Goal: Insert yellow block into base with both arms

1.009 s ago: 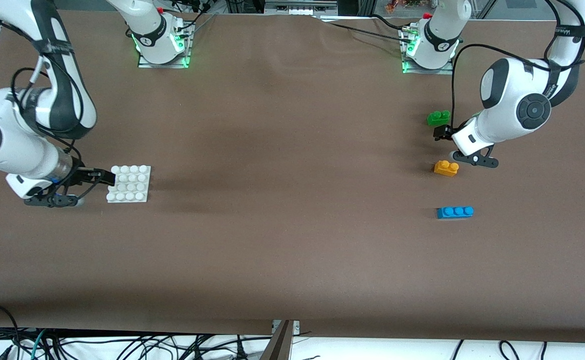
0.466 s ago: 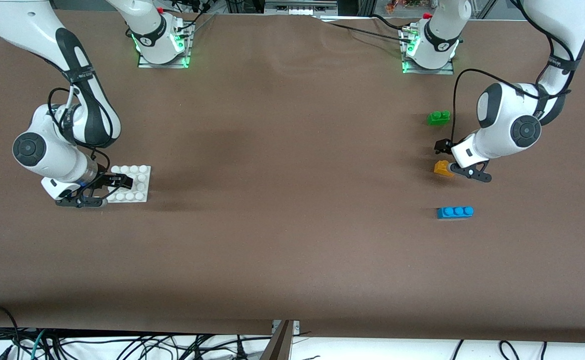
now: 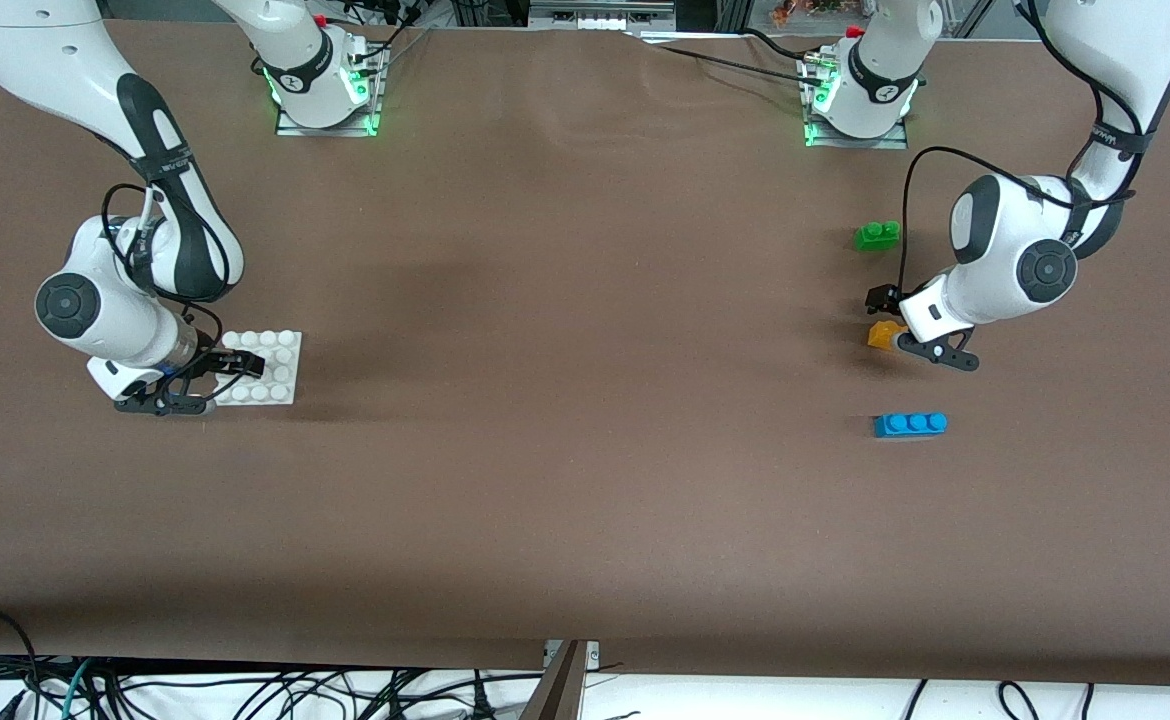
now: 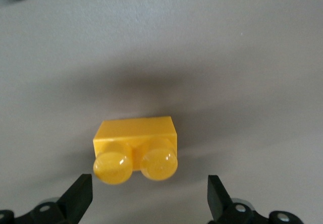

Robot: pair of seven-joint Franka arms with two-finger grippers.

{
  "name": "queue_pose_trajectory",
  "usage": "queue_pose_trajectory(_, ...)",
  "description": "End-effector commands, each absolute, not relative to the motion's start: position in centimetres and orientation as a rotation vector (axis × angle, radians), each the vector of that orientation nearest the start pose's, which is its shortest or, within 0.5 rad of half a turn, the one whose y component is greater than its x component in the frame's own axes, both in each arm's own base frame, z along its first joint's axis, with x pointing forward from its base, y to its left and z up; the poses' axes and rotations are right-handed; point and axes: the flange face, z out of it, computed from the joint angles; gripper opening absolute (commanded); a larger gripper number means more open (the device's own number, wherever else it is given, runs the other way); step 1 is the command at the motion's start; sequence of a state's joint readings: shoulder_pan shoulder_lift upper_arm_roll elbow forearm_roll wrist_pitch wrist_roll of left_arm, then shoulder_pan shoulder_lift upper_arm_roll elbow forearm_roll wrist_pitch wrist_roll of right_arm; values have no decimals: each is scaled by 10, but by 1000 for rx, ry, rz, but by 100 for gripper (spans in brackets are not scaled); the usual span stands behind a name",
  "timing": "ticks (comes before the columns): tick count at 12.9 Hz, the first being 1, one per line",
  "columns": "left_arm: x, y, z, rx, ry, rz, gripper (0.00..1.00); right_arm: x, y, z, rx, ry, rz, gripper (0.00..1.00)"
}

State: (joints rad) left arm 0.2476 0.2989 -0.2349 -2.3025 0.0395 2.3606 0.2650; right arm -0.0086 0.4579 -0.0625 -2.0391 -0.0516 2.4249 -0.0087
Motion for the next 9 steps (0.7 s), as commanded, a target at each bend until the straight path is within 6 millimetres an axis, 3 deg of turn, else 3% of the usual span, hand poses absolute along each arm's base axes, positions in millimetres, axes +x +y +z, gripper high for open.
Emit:
queue_pose_trajectory(1, 517, 7, 197, -3166, 470, 337, 100, 586, -42, 206, -3209, 12, 115, 100)
queue_pose_trajectory(9, 522, 14, 184, -3161, 454, 359, 96, 571, -38, 188, -3204, 5, 151, 100)
